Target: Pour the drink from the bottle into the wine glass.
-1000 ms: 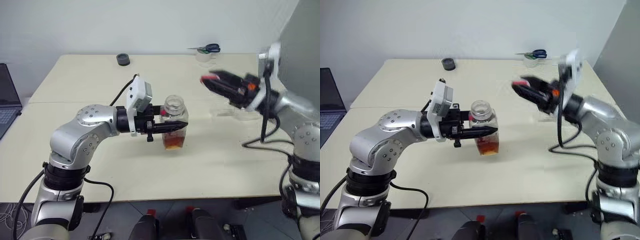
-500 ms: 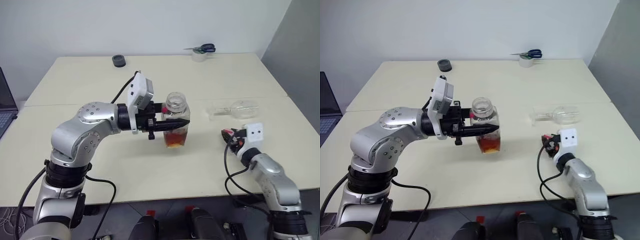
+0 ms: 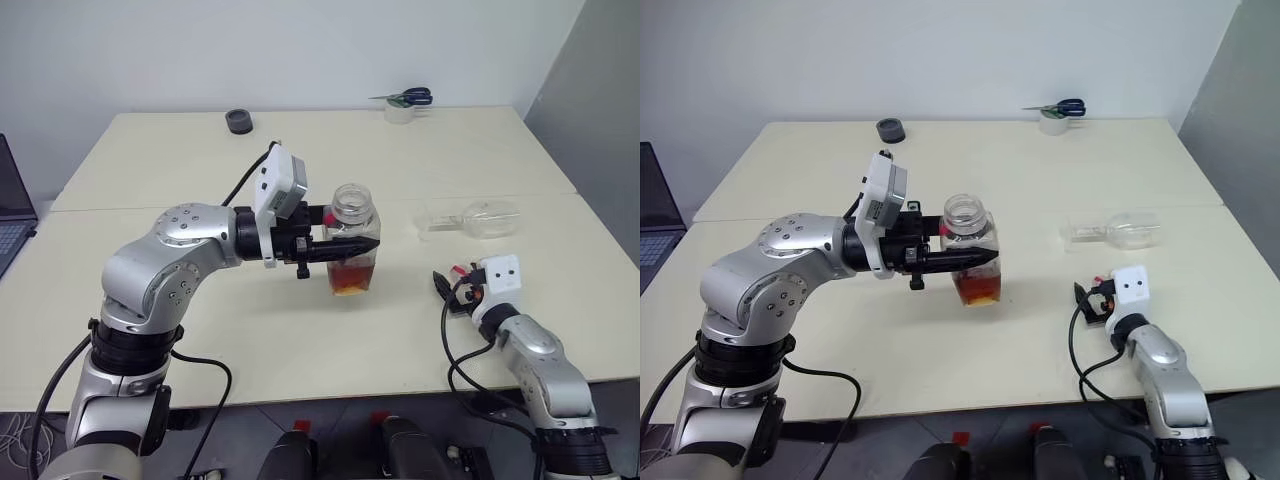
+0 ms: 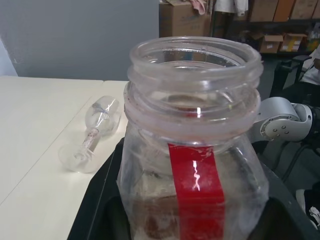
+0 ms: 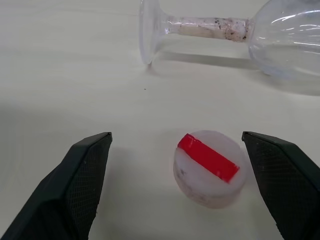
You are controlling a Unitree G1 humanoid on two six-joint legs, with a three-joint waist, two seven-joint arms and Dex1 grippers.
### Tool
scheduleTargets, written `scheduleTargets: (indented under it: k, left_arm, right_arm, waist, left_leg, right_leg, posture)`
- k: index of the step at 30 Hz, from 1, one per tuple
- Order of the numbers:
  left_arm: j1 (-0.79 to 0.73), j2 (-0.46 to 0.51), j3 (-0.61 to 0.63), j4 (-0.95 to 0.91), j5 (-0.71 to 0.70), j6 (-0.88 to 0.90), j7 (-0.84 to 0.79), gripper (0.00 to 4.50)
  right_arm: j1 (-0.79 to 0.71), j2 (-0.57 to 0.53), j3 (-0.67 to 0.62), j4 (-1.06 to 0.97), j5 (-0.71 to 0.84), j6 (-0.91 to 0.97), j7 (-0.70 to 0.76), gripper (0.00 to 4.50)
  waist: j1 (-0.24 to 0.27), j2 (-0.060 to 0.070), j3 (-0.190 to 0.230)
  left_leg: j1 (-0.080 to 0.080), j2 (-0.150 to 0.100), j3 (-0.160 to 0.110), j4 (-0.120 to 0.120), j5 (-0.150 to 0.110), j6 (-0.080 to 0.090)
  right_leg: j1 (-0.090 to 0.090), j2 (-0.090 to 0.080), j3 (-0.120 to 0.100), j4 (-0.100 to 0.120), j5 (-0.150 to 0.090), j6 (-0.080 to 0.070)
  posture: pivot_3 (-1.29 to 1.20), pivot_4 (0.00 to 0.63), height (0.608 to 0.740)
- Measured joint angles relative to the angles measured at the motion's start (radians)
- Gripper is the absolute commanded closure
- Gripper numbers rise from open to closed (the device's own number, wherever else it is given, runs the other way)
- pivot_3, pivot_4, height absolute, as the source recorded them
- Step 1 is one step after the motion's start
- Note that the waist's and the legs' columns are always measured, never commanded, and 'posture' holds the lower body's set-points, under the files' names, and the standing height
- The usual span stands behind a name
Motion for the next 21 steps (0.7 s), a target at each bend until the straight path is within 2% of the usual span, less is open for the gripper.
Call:
scheduleTargets:
  k: [5,10,15,17,21]
  left_arm:
    - [0.0,-0.01,0.0,0.0,0.003,-0.002,0.003,2.64]
    - [0.0,-0.016,0.002,0.027,0.024,-0.006,0.039,2.64]
    - [-0.03,-0.028,0.019,0.131,0.111,-0.068,0.123,2.64]
    - [-0.061,-0.027,0.028,0.207,0.195,-0.123,0.192,2.64]
    - [-0.085,-0.031,0.072,0.353,0.338,-0.206,0.367,2.64]
  right_arm:
    - [-0.006,-0.014,0.001,-0.014,-0.008,0.013,0.003,0.04]
    - [-0.012,-0.074,-0.009,-0.055,-0.018,-0.027,0.062,0.04]
    - [-0.135,-0.156,-0.049,-0.17,0.158,0.026,0.228,0.04]
    - [-0.209,-0.211,-0.05,-0.229,0.281,0.107,0.32,0.04]
    - [-0.393,-0.248,-0.04,-0.259,0.464,0.246,0.414,0.04]
  waist:
    - [0.0,0.0,0.0]
    - [0.0,0.0,0.0]
    - [-0.001,0.0,0.0]
    - [-0.001,0.0,0.0]
    - [-0.002,0.0,0.0]
  left_leg:
    - [0.0,0.0,0.0,0.0,0.0,0.0]
    - [0.0,0.0,0.0,0.0,0.0,0.0]
    - [0.0,0.0,-0.001,0.0,0.0,0.0]
    - [0.0,0.0,-0.002,0.001,0.0,0.0]
    - [0.0,0.0,-0.002,0.0,0.0,0.0]
  right_leg:
    - [0.0,0.0,0.0,0.0,0.0,0.0]
    - [0.0,0.0,0.0,0.0,0.0,0.0]
    - [0.001,0.0,-0.001,0.0,0.0,0.0]
    - [0.001,0.0,-0.002,-0.001,0.0,0.0]
    - [0.001,-0.002,-0.002,-0.001,0.0,0.0]
  posture:
    - [0.0,0.15,0.74]
    - [0.0,0.15,0.74]
    - [0.0,0.15,0.74]
    - [0.0,0.15,0.74]
    - [0.0,0.15,0.74]
